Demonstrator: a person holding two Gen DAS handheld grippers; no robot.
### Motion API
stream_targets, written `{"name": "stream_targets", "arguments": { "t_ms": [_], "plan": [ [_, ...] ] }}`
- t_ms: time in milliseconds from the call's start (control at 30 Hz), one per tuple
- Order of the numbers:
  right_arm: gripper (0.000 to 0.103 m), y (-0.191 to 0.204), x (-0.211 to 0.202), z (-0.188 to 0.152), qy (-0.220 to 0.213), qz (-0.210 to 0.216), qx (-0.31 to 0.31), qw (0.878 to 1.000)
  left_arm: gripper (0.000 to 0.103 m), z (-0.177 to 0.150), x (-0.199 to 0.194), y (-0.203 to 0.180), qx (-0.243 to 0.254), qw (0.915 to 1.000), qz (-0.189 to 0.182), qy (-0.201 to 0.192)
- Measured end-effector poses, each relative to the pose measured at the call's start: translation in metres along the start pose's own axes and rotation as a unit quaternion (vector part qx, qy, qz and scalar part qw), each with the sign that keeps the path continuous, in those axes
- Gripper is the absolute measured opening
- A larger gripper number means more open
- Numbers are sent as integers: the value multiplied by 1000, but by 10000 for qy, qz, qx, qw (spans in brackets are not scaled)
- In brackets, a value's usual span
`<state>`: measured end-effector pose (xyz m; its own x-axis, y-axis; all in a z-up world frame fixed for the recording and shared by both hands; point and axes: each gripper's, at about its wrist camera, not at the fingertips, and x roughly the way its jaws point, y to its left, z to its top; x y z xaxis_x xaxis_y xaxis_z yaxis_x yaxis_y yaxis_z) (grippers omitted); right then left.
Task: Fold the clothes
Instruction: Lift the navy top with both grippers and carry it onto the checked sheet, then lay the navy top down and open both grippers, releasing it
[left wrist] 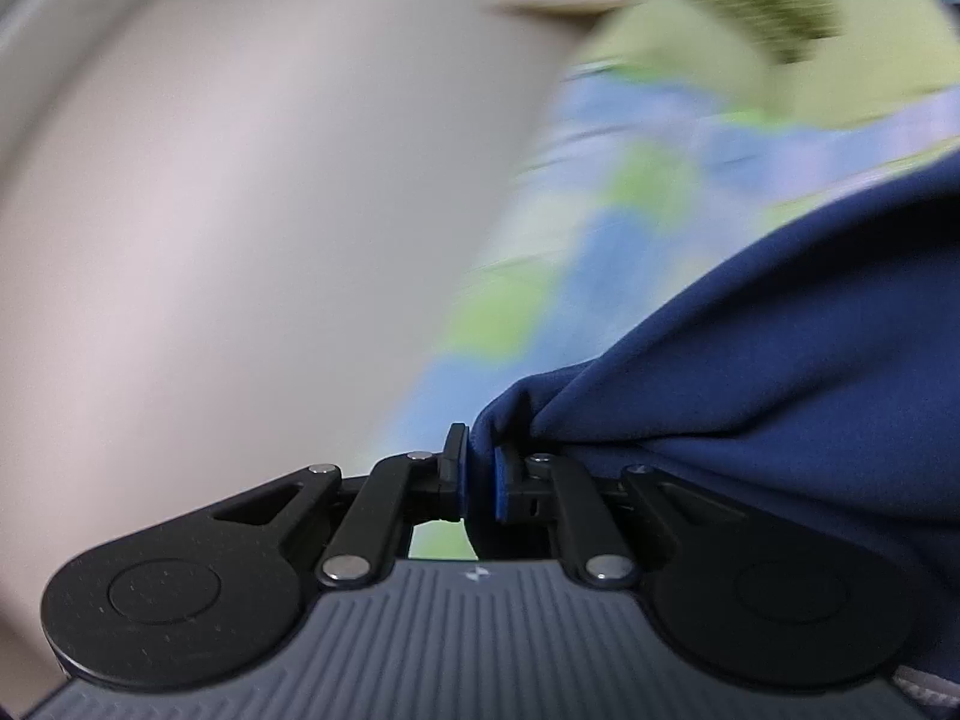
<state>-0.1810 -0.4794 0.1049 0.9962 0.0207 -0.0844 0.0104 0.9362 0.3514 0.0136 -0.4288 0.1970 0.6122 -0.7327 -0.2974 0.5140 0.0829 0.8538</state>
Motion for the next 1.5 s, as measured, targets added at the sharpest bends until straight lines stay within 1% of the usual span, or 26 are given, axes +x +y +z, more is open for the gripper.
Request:
{"name": "stream_targets", "arguments": {
  "t_ms": [67, 133, 200, 267, 300, 367, 400, 467, 533, 633, 700, 733, 800, 833, 867, 900, 933, 967, 1033, 1100, 1133, 1200, 1267, 1333, 1400, 1500],
  "plan": [
    [3, -49, -12, -31, 333, -755, 459, 9955, 10, 29, 62, -55, 58, 9971, -748, -87],
    [4, -95, -20, -63, 659, -1492, 835, 9831, 10, 52, 124, -122, 195, 9878, -1547, -6],
    [4, -136, -26, -91, 1025, -1976, 1196, 9675, 10, 59, 174, -182, 444, 9783, -2023, 87],
    [4, -165, -29, -122, 1401, -2310, 1638, 9488, 10, 66, 205, -218, 416, 9700, -2393, 133],
    [4, -171, -28, -132, 1532, -2420, 1807, 9409, 10, 69, 213, -226, 447, 9681, -2462, 132],
    [4, -174, -23, -131, 1574, -2476, 1971, 9355, 10, 73, 223, -234, 491, 9656, -2550, 115],
    [4, -176, -21, -128, 1563, -2485, 2042, 9339, 10, 74, 225, -235, 500, 9649, -2575, 100],
    [3, -174, -23, -113, 1477, -2468, 2136, 9336, 10, 80, 227, -229, 283, 9639, -2647, 26],
    [3, -170, -31, -94, 1358, -2549, 2062, 9349, 10, 94, 230, -228, 193, 9629, -2688, -131],
    [4, -176, -44, -95, 1418, -2782, 1940, 9300, 10, 118, 233, -240, 286, 9586, -2818, -298],
    [4, -184, -49, -103, 1559, -2907, 1966, 9233, 15, 122, 243, -259, 468, 9536, -2970, -158],
    [4, -187, -48, -109, 1683, -2933, 2020, 9191, 17, 121, 245, -257, 345, 9530, -3009, -121],
    [8, -186, -49, -112, 1751, -2934, 2026, 9177, 23, 118, 248, -253, 73, 9514, -3079, -57],
    [15, -183, -49, -111, 1761, -2978, 1955, 9176, 28, 112, 244, -237, -248, 9487, -3151, -57],
    [17, -178, -49, -107, 1733, -3084, 1775, 9183, 43, 106, 241, -221, -583, 9449, -3221, -60],
    [18, -174, -50, -103, 1690, -3150, 1629, 9196, 51, 98, 234, -204, -825, 9415, -3266, -104],
    [19, -173, -52, -99, 1625, -3159, 1534, 9221, 52, 91, 227, -188, -1060, 9377, -3307, -150],
    [21, -173, -51, -95, 1564, -3156, 1437, 9248, 54, 74, 211, -159, -1401, 9350, -3249, -221],
    [25, -170, -47, -90, 1486, -3139, 1213, 9299, 57, 53, 190, -128, -1752, 9354, -3059, -264],
    [28, -166, -41, -85, 1452, -3089, 912, 9355, 59, 25, 164, -98, -2056, 9414, -2661, -258],
    [31, -163, -37, -82, 1462, -3016, 745, 9392, 61, -1, 141, -82, -2185, 9487, -2276, -189],
    [38, -161, -20, -76, 1549, -2795, 380, 9468, 64, -37, 112, -78, -2165, 9585, -1857, 34],
    [46, -147, 5, -71, 1773, -2447, -349, 9526, 64, -73, 86, -81, -2048, 9660, -1547, 319],
    [50, -135, 32, -71, 1980, -2171, -999, 9506, 64, -102, 64, -100, -1753, 9702, -1572, 576],
    [55, -121, 57, -75, 2230, -1814, -1714, 9423, 64, -127, 43, -122, -1426, 9726, -1659, 785],
    [58, -104, 87, -81, 2463, -1298, -2386, 9304, 64, -147, 22, -156, -952, 9763, -1785, 776]
  ]
}}
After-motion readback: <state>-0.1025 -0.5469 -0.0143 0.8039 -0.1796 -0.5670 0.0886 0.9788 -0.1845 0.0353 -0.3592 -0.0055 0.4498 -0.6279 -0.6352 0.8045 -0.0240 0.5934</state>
